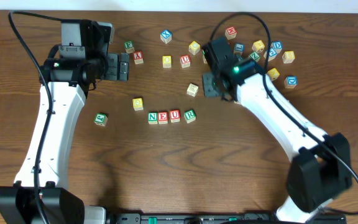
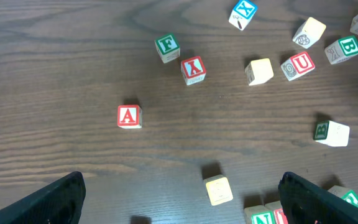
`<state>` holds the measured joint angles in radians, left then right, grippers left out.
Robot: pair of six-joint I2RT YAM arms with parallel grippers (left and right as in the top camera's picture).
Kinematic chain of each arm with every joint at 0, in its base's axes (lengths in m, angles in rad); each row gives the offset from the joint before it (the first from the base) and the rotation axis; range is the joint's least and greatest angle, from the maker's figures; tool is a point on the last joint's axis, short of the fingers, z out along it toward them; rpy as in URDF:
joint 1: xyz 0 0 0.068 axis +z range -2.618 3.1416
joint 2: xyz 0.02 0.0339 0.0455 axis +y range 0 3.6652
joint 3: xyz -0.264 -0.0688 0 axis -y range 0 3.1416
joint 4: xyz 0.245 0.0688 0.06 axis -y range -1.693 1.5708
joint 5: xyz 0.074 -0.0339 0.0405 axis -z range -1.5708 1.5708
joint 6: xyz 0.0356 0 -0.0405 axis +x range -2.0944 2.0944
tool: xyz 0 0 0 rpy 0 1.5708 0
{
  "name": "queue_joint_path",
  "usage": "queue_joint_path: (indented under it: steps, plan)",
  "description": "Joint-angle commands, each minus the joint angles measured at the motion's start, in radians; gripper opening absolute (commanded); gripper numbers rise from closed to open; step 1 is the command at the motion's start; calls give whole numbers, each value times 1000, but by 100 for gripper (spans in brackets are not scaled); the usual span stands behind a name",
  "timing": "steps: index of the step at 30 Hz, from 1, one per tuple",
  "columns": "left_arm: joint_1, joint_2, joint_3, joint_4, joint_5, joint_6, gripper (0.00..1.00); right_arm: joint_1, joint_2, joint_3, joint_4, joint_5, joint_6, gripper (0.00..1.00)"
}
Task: Spell out NEURIPS
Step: 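Close the right gripper on the red I block and lift it, then carry the red I block down toward the right of the green R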
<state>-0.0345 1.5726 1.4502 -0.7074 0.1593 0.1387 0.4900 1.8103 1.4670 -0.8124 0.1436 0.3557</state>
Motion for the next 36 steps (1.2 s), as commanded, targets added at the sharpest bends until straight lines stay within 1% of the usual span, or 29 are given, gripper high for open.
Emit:
queue_joint_path:
  steps: [1,6,12,14,19,25,36]
  plan:
    - [3,-4,26,1,6,11,98,23,-121,-137,34,-4,44,11]
    - [3,-4,26,1,6,10,98,51,-192,-262,65,0,89,11]
    - [3,-4,26,1,6,11,97,96,-197,-351,112,-1,135,11]
    - [3,-4,26,1,6,10,98,117,-197,-375,137,-1,145,14]
    - [3,-4,26,1,6,11,98,133,-197,-382,169,-5,144,17]
    - [3,-4,26,1,6,11,98,133,-186,-383,218,-12,107,21]
    - [3,-4,26,1,6,11,98,133,-110,-383,237,-46,107,20]
